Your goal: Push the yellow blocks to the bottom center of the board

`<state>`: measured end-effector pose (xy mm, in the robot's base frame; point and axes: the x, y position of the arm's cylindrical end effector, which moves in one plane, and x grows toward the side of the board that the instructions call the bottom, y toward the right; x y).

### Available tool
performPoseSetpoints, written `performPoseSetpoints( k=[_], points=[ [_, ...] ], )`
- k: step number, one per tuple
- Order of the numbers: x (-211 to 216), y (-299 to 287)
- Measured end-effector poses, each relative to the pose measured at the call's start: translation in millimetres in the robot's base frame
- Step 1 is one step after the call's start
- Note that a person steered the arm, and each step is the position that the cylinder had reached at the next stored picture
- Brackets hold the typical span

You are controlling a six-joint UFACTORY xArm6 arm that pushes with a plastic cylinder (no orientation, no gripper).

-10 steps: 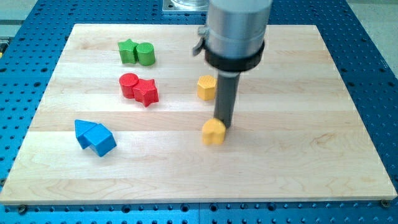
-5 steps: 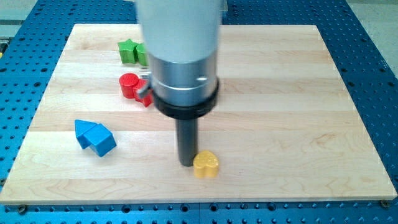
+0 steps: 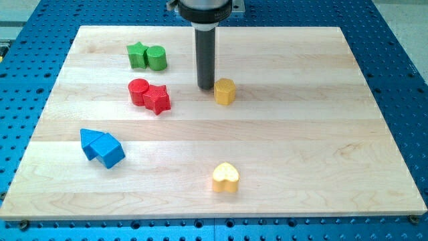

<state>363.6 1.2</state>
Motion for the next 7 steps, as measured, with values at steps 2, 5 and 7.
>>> performPoseSetpoints(
  k=[2, 5, 7],
  points=[
    [103.5, 33.3],
    [135.4, -25.0],
    [157.4, -21.5]
  ],
)
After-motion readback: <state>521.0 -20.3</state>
